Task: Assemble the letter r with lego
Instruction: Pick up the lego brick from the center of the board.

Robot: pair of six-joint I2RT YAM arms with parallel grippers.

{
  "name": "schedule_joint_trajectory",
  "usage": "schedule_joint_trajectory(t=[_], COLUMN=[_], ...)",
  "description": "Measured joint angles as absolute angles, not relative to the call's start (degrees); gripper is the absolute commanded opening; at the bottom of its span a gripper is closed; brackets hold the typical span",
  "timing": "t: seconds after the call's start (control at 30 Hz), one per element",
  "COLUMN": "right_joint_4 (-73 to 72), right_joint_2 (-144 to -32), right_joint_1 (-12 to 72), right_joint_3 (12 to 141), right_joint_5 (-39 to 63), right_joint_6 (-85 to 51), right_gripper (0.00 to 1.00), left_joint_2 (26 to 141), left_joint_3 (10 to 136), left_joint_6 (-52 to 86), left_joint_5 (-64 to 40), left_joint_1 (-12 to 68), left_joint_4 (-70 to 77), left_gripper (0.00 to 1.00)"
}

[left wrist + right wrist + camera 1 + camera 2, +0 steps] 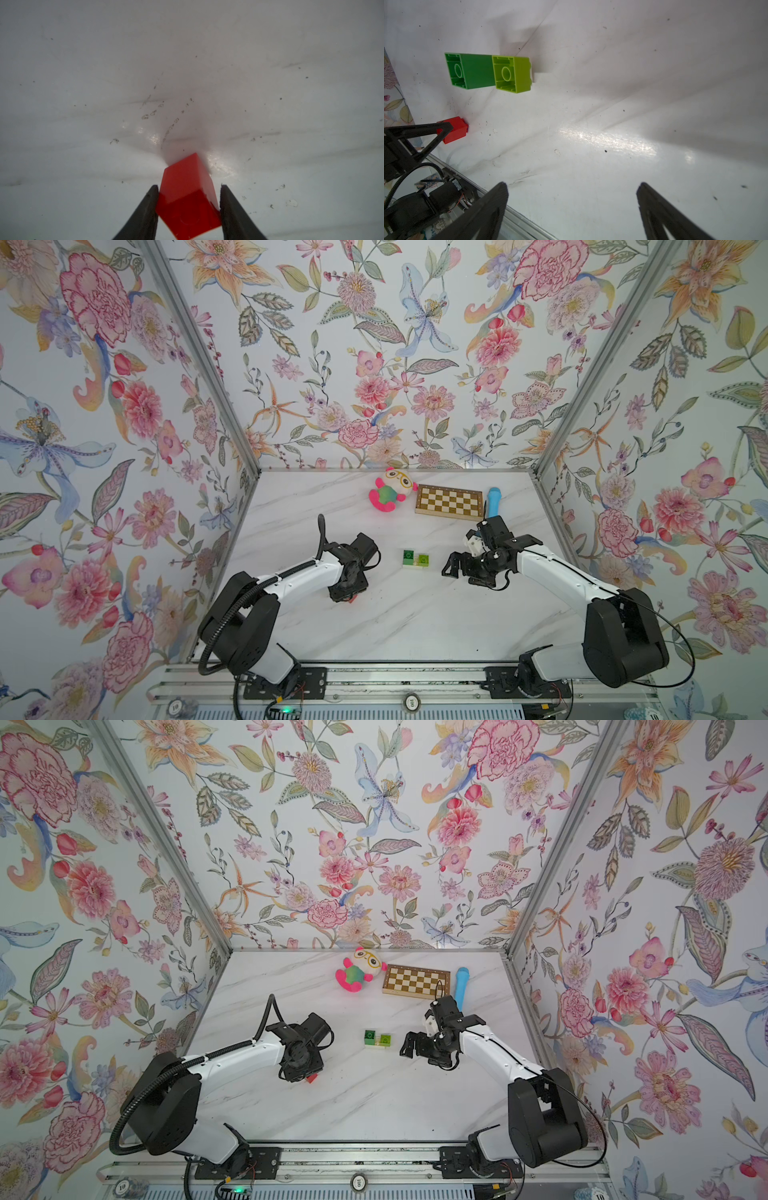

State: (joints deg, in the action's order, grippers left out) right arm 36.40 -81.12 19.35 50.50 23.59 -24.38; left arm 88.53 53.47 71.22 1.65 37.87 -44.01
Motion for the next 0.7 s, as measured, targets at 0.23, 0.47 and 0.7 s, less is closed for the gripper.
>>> schedule_joint_trajectory(t=[0.23,0.47,0.7], right_joint_4=[36.1,36.2,36.2], right_joint_2=[-81.6,-83.1,-85.3], right_joint_1=[18.9,18.9,18.9], right_joint_3=[50.5,50.7,54.0], right_joint_5=[23.6,23.7,23.9], right_joint_6=[-24.4,-24.4,-24.3], right_gripper=[0.99,0.99,0.99], left_joint_2=[92.6,94.2,93.1], left_joint_3=[56.9,57.8,56.8], left_joint_6=[67.0,64.7,67.3], left_joint_5=[1.6,1.2,-0.1], left_joint_1=[37.9,37.9,37.9], left_joint_4=[-44.5,-44.6,-42.1], left_gripper=[0.49,0.54,0.54])
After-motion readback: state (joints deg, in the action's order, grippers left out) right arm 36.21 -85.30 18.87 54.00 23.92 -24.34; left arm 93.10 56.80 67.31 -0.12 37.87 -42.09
